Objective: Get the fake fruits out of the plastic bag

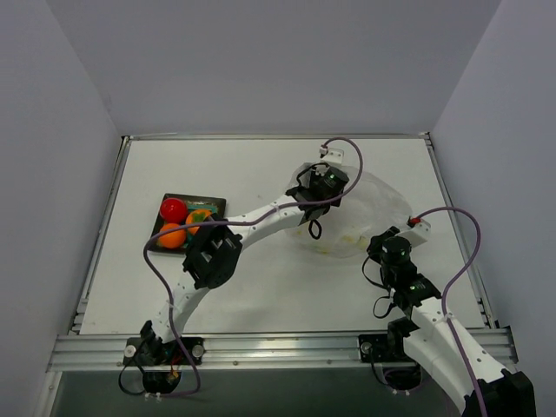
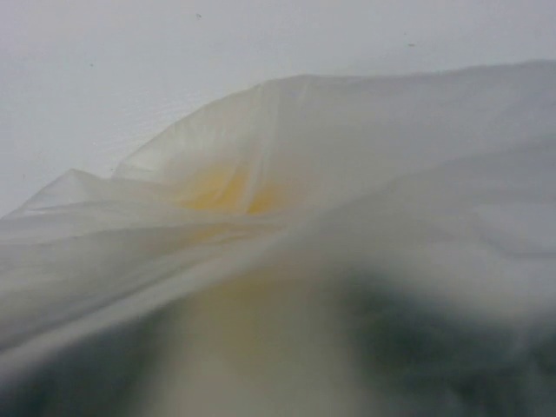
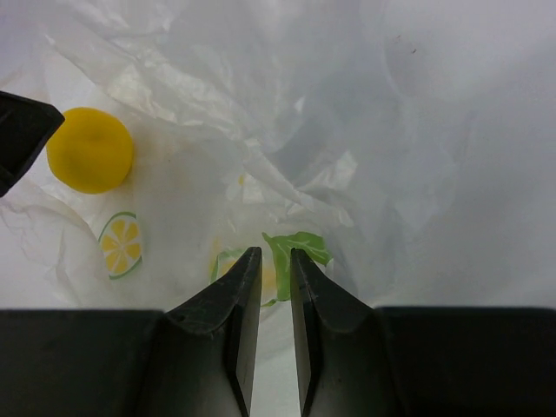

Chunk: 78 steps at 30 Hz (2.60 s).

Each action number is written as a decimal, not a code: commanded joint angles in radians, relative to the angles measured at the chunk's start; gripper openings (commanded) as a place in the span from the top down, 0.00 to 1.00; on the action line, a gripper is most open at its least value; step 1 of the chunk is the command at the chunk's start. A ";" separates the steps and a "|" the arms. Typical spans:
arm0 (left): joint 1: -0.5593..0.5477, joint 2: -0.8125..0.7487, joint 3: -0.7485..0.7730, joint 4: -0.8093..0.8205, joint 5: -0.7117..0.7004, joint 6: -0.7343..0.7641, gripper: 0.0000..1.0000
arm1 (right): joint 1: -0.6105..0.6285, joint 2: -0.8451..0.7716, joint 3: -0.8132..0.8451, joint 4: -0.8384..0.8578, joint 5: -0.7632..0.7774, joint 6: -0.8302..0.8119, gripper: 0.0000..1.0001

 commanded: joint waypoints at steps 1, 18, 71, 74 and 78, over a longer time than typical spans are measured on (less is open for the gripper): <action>0.040 0.030 0.046 -0.010 -0.005 0.056 0.34 | -0.009 0.005 0.002 0.034 -0.003 -0.017 0.84; 0.137 0.202 0.196 0.034 0.069 0.184 0.03 | -0.007 0.051 0.007 0.069 -0.048 -0.043 0.84; 0.181 -1.091 -0.755 -0.187 0.005 -0.004 0.72 | -0.014 -0.020 -0.007 0.036 0.000 -0.017 0.83; 0.282 -0.964 -0.710 -0.142 -0.015 0.011 0.72 | -0.015 -0.021 -0.008 0.037 -0.002 -0.019 0.83; 0.410 -0.743 -0.632 -0.118 0.049 0.014 0.73 | -0.014 -0.020 -0.008 0.043 -0.013 -0.023 0.83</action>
